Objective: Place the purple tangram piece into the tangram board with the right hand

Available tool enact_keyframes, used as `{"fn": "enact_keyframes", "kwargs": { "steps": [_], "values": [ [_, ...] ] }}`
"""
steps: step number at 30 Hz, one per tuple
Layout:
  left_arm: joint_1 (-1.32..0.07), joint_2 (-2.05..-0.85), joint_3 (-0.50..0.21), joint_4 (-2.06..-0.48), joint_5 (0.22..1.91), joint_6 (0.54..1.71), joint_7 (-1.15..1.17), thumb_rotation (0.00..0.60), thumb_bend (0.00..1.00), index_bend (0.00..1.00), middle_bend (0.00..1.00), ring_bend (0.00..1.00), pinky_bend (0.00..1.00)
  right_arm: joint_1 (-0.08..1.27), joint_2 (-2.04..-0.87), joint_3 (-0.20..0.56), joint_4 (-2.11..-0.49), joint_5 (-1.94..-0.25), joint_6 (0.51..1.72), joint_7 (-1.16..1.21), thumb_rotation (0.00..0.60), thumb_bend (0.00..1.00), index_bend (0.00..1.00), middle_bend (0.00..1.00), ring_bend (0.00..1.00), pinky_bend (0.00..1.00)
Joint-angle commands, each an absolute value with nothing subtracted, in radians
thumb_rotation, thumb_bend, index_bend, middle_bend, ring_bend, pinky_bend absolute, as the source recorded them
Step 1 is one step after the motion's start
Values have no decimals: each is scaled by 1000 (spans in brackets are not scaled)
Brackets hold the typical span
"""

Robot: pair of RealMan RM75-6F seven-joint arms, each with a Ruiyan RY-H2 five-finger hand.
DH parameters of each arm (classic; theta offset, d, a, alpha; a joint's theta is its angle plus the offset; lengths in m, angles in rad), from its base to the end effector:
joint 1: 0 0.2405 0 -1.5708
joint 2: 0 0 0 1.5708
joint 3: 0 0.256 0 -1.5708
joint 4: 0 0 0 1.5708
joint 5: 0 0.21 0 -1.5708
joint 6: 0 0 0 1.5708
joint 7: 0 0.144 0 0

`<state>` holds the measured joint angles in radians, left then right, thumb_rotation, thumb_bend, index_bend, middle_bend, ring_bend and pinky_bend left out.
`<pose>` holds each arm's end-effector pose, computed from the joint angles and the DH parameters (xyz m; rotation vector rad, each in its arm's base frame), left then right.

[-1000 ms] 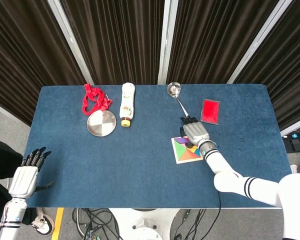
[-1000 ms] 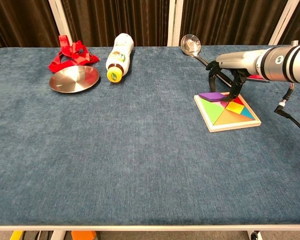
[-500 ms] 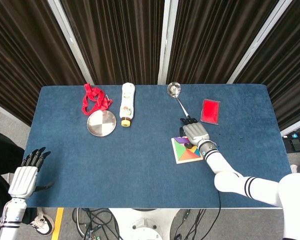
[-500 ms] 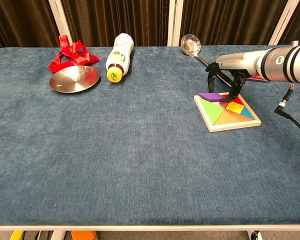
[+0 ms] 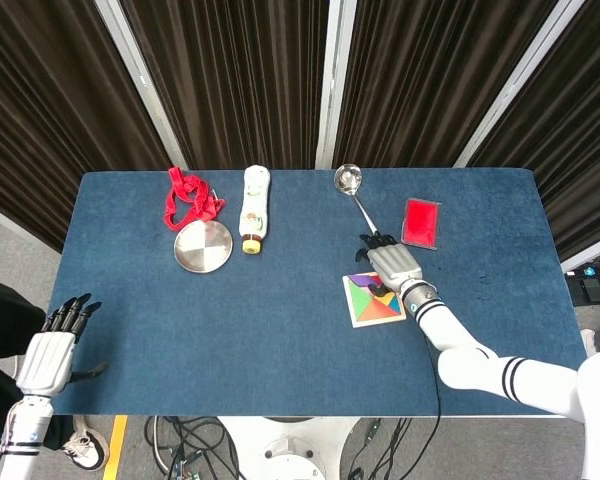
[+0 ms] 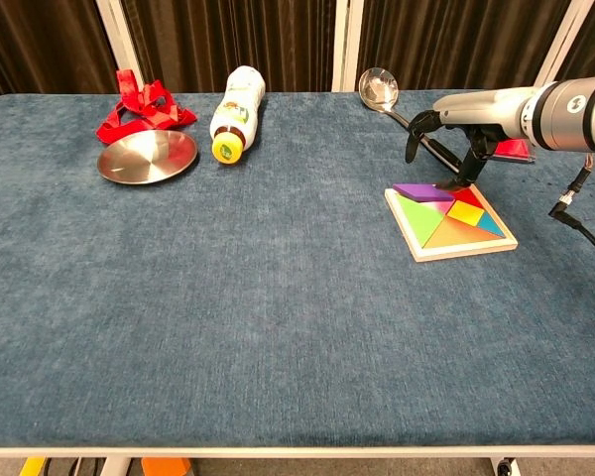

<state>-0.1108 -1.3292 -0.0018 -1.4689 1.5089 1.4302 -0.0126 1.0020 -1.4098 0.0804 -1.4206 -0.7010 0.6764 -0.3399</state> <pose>-0.3165 0.1788 0.0882 -1.4432 -1.0227 -0.9233 -0.1544 -0.3951 0.0014 1.9355 -1.1163 0.6105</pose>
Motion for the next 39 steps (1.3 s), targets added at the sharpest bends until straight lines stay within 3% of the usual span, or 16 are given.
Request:
{"fn": "enact_keyframes", "kwargs": {
  "steps": [1, 4, 8, 20, 39],
  "values": [
    [-112, -1330, -2, -1468, 1509, 1429, -13, 600, 31, 140, 45, 0, 140, 977, -1402, 91, -1424, -765, 681, -293, 600, 696, 323, 0, 0, 0],
    [-112, -1330, -3, -1468, 1509, 1429, -15, 600, 31, 142, 45, 0, 140, 964, -1402, 96, -1415, -800, 672, -260, 600, 848, 338, 0, 0, 0],
    [-112, -1330, -2, -1468, 1510, 1430, -13, 600, 31, 142, 45, 0, 140, 956, -1411, 94, -1399, -826, 653, -235, 600, 918, 339, 0, 0, 0],
    [-111, -1329, -3, -1466, 1509, 1431, -15, 600, 31, 143, 45, 0, 139, 940, -1437, 110, -1391, -917, 631, -163, 600, 955, 355, 0, 0, 0],
    [-110, -1332, -3, -1460, 1508, 1431, -20, 600, 31, 142, 45, 0, 140, 945, -1442, 96, -1378, -897, 620, -189, 600, 972, 427, 0, 0, 0]
  ]
}}
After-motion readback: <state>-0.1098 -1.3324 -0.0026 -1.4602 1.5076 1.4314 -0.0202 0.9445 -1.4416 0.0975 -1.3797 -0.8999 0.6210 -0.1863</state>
